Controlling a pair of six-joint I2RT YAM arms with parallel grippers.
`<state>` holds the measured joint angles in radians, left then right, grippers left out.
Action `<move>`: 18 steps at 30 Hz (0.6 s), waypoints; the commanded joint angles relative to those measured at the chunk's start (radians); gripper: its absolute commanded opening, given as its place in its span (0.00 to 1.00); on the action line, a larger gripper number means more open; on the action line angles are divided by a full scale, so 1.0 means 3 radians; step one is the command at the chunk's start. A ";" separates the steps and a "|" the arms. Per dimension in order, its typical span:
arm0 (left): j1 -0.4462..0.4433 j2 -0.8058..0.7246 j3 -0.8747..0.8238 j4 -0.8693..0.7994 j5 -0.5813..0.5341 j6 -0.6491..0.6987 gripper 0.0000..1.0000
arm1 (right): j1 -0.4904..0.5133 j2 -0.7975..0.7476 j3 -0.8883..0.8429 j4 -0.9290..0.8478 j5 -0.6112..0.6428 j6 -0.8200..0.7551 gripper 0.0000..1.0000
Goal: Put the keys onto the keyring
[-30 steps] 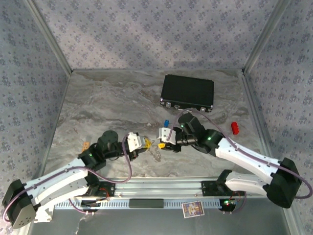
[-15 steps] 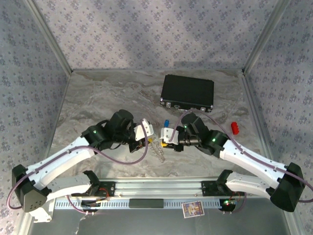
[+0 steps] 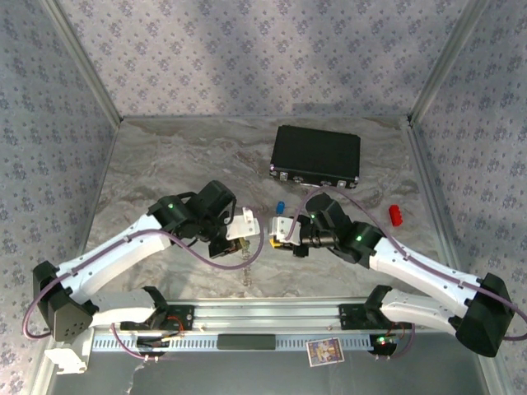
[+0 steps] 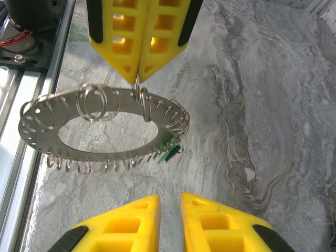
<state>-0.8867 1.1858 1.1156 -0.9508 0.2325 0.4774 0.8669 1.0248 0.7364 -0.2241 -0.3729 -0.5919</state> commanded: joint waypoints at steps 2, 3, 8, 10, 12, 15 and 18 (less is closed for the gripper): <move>-0.0028 -0.0103 0.0102 -0.0164 -0.0067 0.0291 0.00 | 0.0112 0.0062 -0.0085 0.0349 -0.0250 0.0217 0.18; -0.0029 -0.0111 0.0093 -0.0155 -0.0035 0.0346 0.00 | 0.0148 0.0083 -0.0116 0.0474 -0.0294 0.0274 0.17; -0.0020 -0.0234 -0.0020 0.0034 0.0106 0.0521 0.00 | 0.0315 0.0240 -0.0352 0.1236 -0.0521 0.0670 0.16; -0.0023 -0.0299 -0.0087 0.0141 0.0142 0.0564 0.00 | 0.0383 0.0306 -0.0434 0.1444 -0.0476 0.0757 0.16; -0.0021 -0.0322 -0.0114 0.0158 0.0165 0.0594 0.00 | 0.0425 0.0349 -0.0504 0.1616 -0.0412 0.0827 0.16; -0.0016 -0.0319 -0.0117 0.0133 0.0227 0.0610 0.00 | 0.0444 0.0372 -0.0593 0.1855 -0.0277 0.0901 0.18; -0.0015 -0.0303 -0.0117 0.0127 0.0263 0.0614 0.00 | 0.0441 0.0387 -0.0654 0.2006 -0.0214 0.0944 0.20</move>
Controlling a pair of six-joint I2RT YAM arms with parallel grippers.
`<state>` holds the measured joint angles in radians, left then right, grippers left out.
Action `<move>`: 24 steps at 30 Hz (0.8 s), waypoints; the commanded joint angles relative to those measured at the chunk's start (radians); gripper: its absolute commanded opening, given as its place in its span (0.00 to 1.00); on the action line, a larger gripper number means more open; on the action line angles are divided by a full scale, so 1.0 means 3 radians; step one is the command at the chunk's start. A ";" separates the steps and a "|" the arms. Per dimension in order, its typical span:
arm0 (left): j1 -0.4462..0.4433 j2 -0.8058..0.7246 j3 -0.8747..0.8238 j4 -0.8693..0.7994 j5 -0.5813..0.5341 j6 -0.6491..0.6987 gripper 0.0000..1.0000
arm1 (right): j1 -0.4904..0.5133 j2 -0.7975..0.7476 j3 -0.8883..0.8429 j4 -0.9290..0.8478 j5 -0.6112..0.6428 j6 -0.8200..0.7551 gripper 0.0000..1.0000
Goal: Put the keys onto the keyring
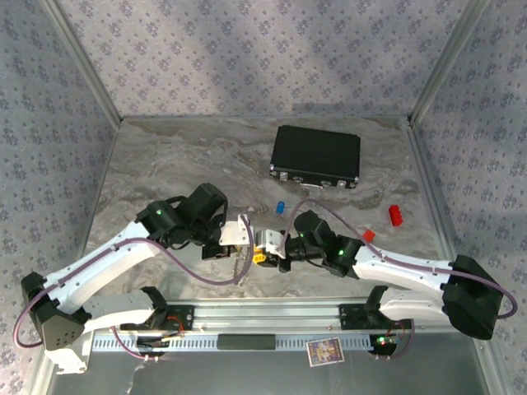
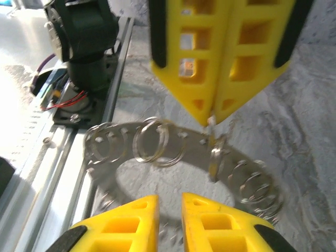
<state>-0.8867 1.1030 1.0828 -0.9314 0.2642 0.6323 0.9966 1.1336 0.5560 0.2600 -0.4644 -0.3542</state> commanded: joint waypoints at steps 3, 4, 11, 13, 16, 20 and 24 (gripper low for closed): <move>-0.0016 -0.0007 0.0005 0.0081 0.0181 0.0093 0.00 | 0.0009 0.0053 -0.0071 0.0465 0.0011 0.0188 0.21; -0.0016 0.0007 0.0008 0.0090 0.0192 0.0084 0.00 | 0.0010 0.0068 -0.0074 0.0485 -0.0027 0.0203 0.21; -0.0018 0.0051 0.0026 0.0094 0.0303 0.0114 0.00 | 0.0017 0.0088 -0.0131 0.0596 0.0112 0.0205 0.24; -0.0016 0.0052 0.0029 0.0083 0.0326 0.0122 0.00 | 0.0014 0.0075 -0.0136 0.0594 0.0146 0.0184 0.24; -0.0015 0.0061 0.0029 0.0073 0.0360 0.0129 0.00 | 0.0009 0.0071 -0.0121 0.0602 0.0103 0.0177 0.24; -0.0017 0.0081 0.0034 0.0058 0.0388 0.0138 0.00 | 0.0026 0.0064 -0.0116 0.0615 0.0065 0.0164 0.27; -0.0019 0.0091 0.0033 0.0047 0.0376 0.0133 0.00 | 0.0032 0.0024 -0.0116 0.0616 0.0039 0.0158 0.28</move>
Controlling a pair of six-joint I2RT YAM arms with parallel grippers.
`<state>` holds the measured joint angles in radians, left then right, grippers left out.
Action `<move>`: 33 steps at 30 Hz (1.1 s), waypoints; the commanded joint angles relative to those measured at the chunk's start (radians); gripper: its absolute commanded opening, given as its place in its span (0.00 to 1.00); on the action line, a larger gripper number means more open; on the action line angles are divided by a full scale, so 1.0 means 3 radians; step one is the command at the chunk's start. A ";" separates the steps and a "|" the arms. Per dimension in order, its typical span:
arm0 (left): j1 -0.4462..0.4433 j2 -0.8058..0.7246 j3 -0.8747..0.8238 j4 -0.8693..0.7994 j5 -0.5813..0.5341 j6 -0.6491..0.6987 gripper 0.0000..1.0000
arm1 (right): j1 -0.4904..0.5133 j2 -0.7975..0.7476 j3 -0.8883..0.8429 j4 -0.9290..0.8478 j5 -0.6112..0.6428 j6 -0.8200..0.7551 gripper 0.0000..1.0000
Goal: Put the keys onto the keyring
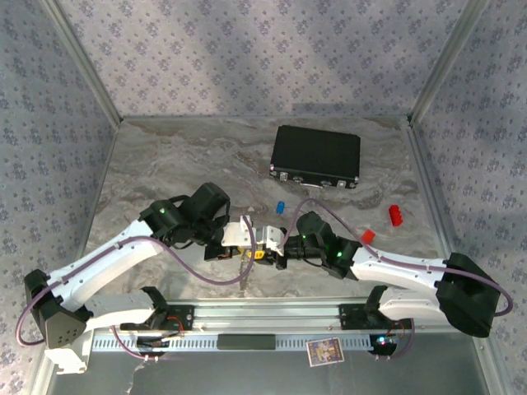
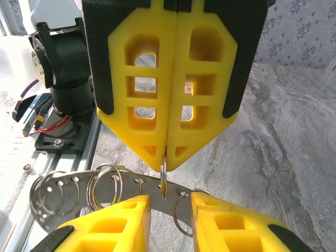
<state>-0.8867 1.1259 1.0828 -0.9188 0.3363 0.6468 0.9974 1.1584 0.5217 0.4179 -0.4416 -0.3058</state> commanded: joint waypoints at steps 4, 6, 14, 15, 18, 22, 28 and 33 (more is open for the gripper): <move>-0.0015 -0.0005 0.0013 0.0065 0.0139 0.0054 0.00 | 0.0039 -0.0061 0.0014 0.0087 -0.0110 0.0002 0.27; -0.0015 0.0003 0.0014 0.0070 0.0126 0.0036 0.00 | 0.0046 -0.0047 0.0030 0.0094 -0.0150 0.0009 0.27; -0.0015 0.0015 0.0000 0.0066 0.0102 0.0027 0.00 | 0.0057 -0.0051 0.0034 0.0122 -0.0113 0.0012 0.23; -0.0015 0.0009 -0.0006 0.0072 0.0101 0.0022 0.00 | 0.0058 -0.0055 0.0016 0.0144 -0.0092 0.0017 0.24; -0.0018 -0.0017 -0.0030 0.0118 0.0097 -0.0001 0.00 | 0.0040 -0.0087 -0.0042 0.0237 -0.0096 0.0052 0.25; -0.0007 -0.0070 -0.0083 0.0199 0.0116 -0.0016 0.00 | 0.0020 -0.0098 -0.0069 0.0275 -0.0209 0.0078 0.25; 0.0026 -0.0089 -0.0108 0.0220 0.0150 -0.0026 0.00 | -0.0011 -0.0103 -0.0143 0.0401 -0.0254 0.0122 0.23; 0.0030 -0.0097 -0.0117 0.0226 0.0193 -0.0024 0.00 | -0.0032 -0.0101 -0.0153 0.0484 -0.0230 0.0150 0.22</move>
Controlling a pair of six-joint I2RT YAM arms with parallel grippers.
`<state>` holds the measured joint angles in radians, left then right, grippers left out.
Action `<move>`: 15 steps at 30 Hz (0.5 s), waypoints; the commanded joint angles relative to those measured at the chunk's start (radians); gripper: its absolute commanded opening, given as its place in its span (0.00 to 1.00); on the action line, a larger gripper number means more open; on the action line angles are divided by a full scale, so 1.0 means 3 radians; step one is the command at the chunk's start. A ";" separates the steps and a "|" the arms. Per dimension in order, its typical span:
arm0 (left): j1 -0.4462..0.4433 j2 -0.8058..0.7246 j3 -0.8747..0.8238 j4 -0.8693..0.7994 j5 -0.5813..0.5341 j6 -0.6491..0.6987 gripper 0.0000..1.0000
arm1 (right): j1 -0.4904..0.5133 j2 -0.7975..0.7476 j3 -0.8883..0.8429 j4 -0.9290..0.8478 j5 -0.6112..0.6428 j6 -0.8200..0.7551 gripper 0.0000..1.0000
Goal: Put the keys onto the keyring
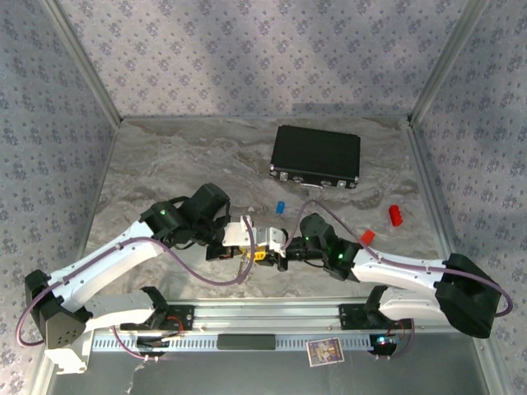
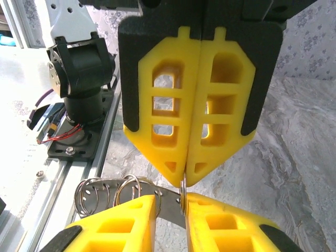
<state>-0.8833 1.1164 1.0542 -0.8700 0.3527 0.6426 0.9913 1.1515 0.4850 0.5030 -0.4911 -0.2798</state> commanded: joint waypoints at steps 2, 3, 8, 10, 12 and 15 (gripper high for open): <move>0.0017 -0.0068 -0.0023 0.0079 0.0144 -0.0010 0.00 | -0.0019 -0.0066 -0.0022 0.0210 -0.0073 0.0072 0.20; 0.0018 -0.0073 -0.0022 0.0079 0.0148 -0.0010 0.00 | -0.0018 -0.0061 -0.0018 0.0211 -0.0081 0.0069 0.19; 0.0027 -0.0076 -0.0024 0.0097 0.0203 -0.0029 0.00 | -0.0016 -0.0002 0.0018 0.0218 -0.0092 0.0069 0.14; 0.0027 -0.0076 -0.0027 0.0112 0.0206 -0.0053 0.00 | -0.0016 0.0022 0.0024 0.0216 -0.0094 0.0072 0.11; 0.0031 -0.0076 -0.0032 0.0123 0.0205 -0.0075 0.00 | -0.0017 0.0034 0.0029 0.0211 -0.0095 0.0069 0.08; 0.0044 -0.0086 -0.0041 0.0180 0.0220 -0.0128 0.00 | -0.0020 0.0037 0.0046 0.0143 -0.0099 0.0044 0.00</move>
<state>-0.8772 1.1122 1.0451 -0.8646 0.3710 0.6231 0.9859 1.1549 0.4847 0.5282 -0.4953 -0.2661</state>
